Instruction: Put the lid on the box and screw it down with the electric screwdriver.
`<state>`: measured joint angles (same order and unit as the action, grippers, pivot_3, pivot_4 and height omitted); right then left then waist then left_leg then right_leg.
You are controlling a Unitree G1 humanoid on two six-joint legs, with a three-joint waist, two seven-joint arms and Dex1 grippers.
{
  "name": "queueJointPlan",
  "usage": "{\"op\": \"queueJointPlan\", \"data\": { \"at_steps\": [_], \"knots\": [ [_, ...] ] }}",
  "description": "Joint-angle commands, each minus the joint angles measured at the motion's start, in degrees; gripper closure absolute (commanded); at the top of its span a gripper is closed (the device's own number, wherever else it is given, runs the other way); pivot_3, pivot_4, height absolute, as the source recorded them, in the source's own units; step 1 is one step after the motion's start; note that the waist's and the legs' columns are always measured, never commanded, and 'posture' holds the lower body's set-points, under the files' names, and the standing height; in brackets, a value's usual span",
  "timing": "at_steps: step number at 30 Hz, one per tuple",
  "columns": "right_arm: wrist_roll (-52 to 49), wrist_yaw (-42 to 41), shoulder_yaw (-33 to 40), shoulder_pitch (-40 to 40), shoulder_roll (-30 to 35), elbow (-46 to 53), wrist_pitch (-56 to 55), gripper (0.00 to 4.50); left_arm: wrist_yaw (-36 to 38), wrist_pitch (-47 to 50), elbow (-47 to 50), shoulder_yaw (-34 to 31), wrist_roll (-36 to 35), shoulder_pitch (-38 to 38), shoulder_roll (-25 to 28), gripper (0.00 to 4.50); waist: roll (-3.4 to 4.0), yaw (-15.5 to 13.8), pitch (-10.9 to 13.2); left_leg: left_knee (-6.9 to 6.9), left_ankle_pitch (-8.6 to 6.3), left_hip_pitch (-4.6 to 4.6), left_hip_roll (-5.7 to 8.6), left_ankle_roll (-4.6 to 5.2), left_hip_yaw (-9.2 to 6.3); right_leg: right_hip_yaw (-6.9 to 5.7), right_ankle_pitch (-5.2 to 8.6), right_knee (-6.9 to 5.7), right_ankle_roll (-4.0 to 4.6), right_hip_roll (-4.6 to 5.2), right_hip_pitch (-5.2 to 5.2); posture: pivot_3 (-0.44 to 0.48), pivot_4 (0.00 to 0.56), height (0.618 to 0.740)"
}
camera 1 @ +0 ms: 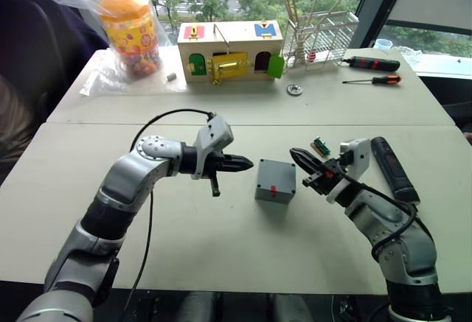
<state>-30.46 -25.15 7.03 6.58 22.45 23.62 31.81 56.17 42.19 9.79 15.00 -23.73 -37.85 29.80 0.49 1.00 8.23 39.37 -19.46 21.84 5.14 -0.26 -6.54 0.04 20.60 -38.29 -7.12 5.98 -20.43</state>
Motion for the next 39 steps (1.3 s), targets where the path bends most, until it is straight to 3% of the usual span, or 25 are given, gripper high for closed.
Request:
{"op": "queueJointPlan", "data": {
  "at_steps": [1, 29, 32, 37, 39],
  "knots": [
    [0.39, -0.53, -0.13, -0.3, -0.18, 0.76, -1.57, 4.44, 0.19, -0.74, 1.19, -0.41, 0.19, -0.47, 0.26, 4.5, 0.0, 0.0, 0.0, 0.0, 0.0, 0.0, 0.0, 0.0, 0.0, 0.0, 0.0, 0.0, 0.0, 0.0, 0.0, 0.0, 0.15, 0.74],
    [3.37, -1.73, -1.71, -1.97, -0.66, -2.06, -4.05, 4.44, 0.12, -0.74, 1.03, -0.52, 0.2, -0.42, 0.25, 4.5, 0.0, 0.0, 0.0, 0.0, 0.0, -0.01, 0.0, 0.0, 0.0, 0.0, 0.0, -0.01, 0.0, 0.0, 0.0, 0.0, 0.15, 0.74],
    [3.34, -1.78, -1.33, -2.52, -0.43, -1.53, -4.16, 3.63, 0.12, -0.82, 0.93, -0.52, 0.22, -0.43, 0.18, 4.5, 0.0, -0.05, 0.0, 0.0, 0.0, -0.01, 0.0, 0.0, 0.0, 0.0, 0.0, -0.01, 0.0, 0.0, 0.0, 0.0, 0.15, 0.74],
    [3.39, -1.98, -0.82, -3.89, 0.53, 0.46, -4.15, 1.1, 0.27, -0.93, 0.61, -0.5, 0.25, -0.54, 0.07, 4.5, 0.0, -0.01, 0.0, 0.0, 0.0, 0.0, 0.0, 0.0, 0.0, 0.0, 0.0, -0.02, 0.0, 0.0, 0.0, 0.0, 0.15, 0.74],
    [3.2, -1.99, -0.76, -4.34, 0.92, 1.17, -4.06, 0.32, 0.29, -0.94, 0.53, -0.47, 0.26, -0.56, -0.04, 4.5, 0.0, 0.0, 0.0, 0.0, 0.0, 0.0, 0.0, 0.0, 0.0, 0.0, 0.0, -0.02, 0.0, 0.0, 0.0, 0.0, 0.15, 0.74]
  ]
}}
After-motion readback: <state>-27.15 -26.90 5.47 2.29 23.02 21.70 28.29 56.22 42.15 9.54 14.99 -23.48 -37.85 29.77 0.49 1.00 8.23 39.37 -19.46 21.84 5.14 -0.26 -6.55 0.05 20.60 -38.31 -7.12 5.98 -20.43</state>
